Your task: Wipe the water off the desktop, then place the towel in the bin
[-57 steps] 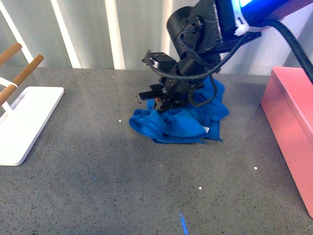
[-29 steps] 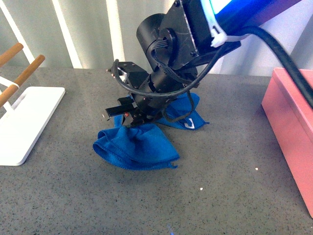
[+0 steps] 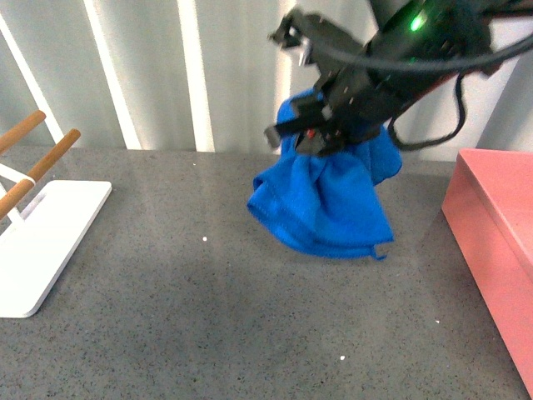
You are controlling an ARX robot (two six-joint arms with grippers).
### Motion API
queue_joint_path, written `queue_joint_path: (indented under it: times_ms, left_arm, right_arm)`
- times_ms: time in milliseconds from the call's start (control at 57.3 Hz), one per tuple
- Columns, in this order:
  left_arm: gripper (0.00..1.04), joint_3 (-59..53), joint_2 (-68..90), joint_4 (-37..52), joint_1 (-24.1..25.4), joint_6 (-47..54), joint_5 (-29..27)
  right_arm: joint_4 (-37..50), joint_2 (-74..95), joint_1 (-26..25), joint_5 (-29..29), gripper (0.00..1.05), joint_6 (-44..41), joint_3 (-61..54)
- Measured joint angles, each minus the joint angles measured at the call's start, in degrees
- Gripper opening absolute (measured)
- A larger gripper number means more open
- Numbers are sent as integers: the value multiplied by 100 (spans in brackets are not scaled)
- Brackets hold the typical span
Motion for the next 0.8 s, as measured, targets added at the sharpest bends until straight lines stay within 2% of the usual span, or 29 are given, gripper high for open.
queue_joint_path:
  times_ms: [279,471,611,803]
  left_arm:
    - [98,0,0,0,0,0,0]
    - [98,0,0,0,0,0,0]
    - [98,0,0,0,0,0,0]
    - [98,0,0,0,0,0,0]
  right_arm:
    - [-616,-1086,-398,782,11,-321,4]
    - [-1561,-1458,-876,1604,11,-267,229]
    - [-2275,-1493,-1368,1891,11,-232,254]
    - [-2470,-1561,-1864,1904,11,-275,42]
